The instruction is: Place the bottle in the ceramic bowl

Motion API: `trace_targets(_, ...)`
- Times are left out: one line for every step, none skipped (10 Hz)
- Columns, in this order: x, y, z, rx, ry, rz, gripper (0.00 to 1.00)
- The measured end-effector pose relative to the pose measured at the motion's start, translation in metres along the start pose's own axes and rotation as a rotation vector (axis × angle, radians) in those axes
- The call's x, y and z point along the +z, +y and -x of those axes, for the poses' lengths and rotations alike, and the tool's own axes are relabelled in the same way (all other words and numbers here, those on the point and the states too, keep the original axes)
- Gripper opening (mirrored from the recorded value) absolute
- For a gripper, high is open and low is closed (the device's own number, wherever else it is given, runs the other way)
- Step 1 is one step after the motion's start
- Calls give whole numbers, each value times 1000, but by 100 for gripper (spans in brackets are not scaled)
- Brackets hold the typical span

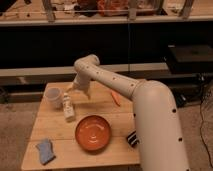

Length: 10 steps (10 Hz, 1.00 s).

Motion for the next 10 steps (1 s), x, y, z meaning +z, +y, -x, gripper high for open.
trace_targets(6,-5,10,-58,-4,55,80)
trace_targets(7,-5,16,-101,1,79,80)
trace_targets(7,-3,24,-146,11,105,80)
trace_targets(10,-7,30,-185,16,117,80)
trace_targets(12,-12,34,-211,13,122,80)
trace_targets(15,-14,36,-228,6,128,80)
trace_targets(21,-15,39,-253,-10,146,80)
trace_targets(28,-19,42,-270,-27,156,80)
trace_targets(35,-24,43,-282,-39,162,80)
trace_targets(47,-28,46,-296,-58,181,80)
